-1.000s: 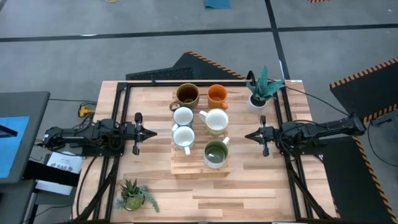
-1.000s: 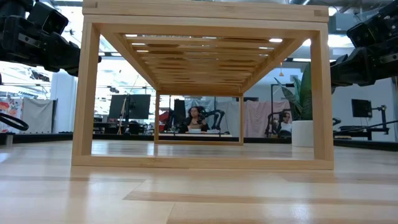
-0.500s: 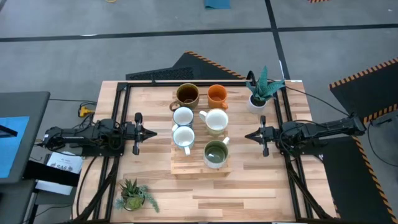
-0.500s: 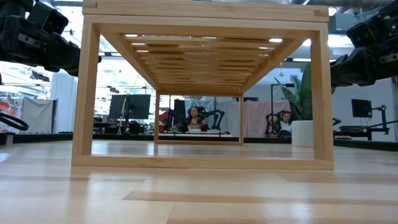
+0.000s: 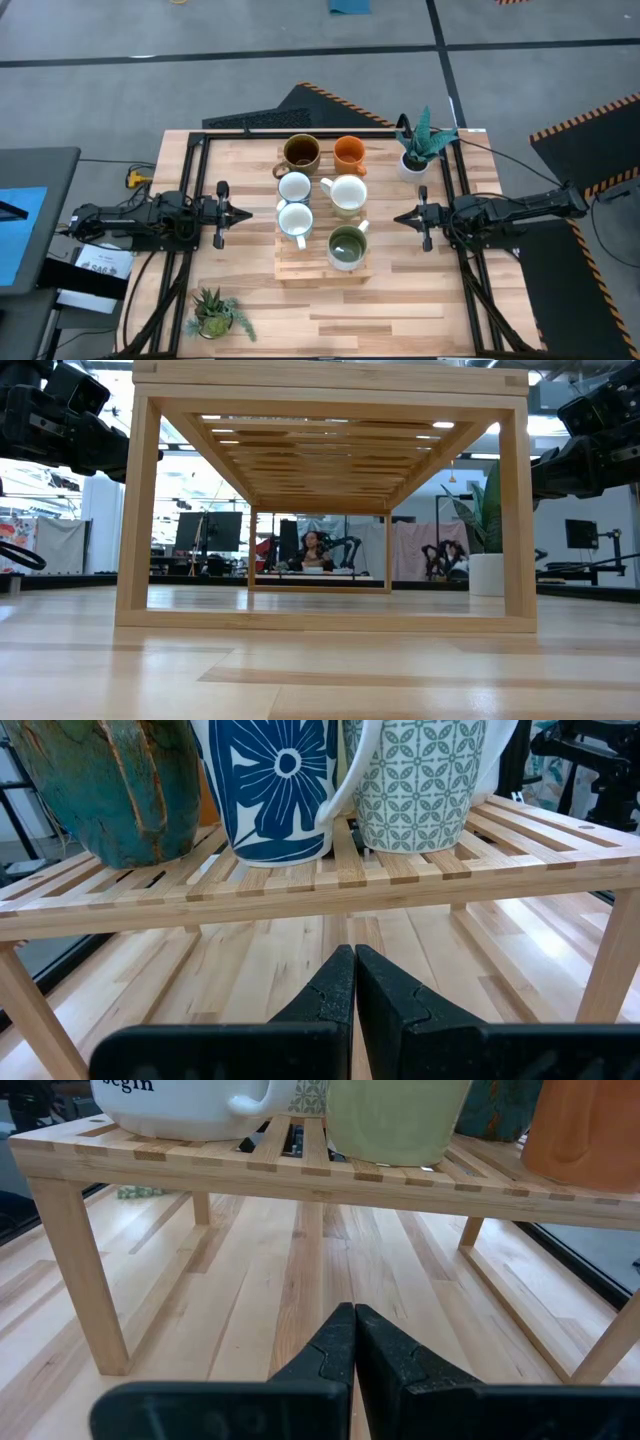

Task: Place coffee mugs
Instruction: Return to Home Position

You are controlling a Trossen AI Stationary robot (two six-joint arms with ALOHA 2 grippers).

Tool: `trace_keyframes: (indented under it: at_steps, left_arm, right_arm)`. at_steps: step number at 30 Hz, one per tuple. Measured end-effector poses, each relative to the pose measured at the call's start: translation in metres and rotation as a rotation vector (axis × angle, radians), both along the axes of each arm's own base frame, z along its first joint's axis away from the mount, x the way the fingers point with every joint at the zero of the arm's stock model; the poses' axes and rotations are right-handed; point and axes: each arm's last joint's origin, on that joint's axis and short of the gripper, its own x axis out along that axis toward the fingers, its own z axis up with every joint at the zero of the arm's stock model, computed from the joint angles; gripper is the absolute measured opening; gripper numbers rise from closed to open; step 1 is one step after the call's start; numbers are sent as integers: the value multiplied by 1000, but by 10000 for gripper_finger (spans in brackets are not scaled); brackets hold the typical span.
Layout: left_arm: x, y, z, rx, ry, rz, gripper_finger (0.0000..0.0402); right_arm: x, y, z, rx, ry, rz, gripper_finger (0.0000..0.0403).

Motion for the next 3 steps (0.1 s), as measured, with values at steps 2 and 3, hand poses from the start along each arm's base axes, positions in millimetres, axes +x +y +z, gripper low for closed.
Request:
trace_keyframes:
  at_steps: [2, 3]
  left_arm:
    - [0, 0, 0, 0, 1, 0, 0]
    - [0, 0, 0, 0, 0, 0, 0]
  right_arm:
    - [0, 0, 0, 0, 0, 0, 38]
    - [0, 0, 0, 0, 0, 0, 38]
